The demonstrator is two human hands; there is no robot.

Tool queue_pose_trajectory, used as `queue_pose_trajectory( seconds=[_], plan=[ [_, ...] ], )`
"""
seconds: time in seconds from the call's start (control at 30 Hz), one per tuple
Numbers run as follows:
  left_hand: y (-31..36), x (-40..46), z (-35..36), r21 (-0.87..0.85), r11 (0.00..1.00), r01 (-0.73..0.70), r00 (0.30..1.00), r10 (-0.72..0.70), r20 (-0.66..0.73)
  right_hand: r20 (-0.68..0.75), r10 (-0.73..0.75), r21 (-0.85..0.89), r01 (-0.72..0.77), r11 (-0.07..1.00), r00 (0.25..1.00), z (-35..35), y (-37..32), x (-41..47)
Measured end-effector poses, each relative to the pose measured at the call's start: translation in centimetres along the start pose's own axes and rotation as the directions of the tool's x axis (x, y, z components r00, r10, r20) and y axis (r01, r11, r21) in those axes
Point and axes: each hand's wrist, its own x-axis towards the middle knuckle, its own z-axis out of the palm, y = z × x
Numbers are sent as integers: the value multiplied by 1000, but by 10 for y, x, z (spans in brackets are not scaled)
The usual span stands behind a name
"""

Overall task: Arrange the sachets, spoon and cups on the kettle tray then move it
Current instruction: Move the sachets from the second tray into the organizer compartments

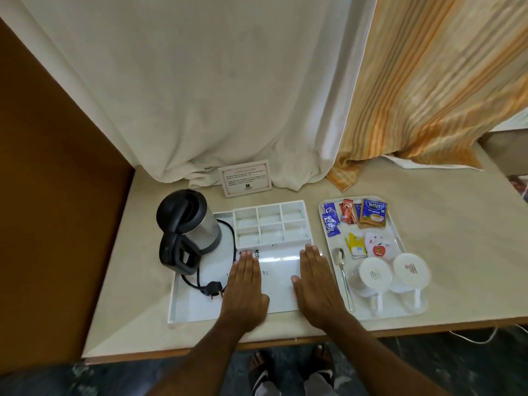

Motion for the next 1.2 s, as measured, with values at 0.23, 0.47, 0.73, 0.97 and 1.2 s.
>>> queue_pose_trajectory(
  seconds=[0.23,0.47,0.73,0.97,1.2],
  plan=[
    [-5,2,11,-52,997,-49,997,46,-62,-370,386,14,-411,912,845,-63,10,95],
    [-9,5,18,-44,999,-22,999,20,-28,-7,552,-119,-548,828,834,-84,43,158],
    [-9,7,18,-20,1000,-3,1000,3,-3,-205,451,252,-398,882,869,-102,20,172],
    [-8,8,17,-29,1000,7,1000,-6,31,-31,123,443,-97,891,992,-42,-71,196],
    [-9,9,17,-21,999,37,999,-36,40,-77,-15,13,17,1000,997,4,-61,187]
  ],
)
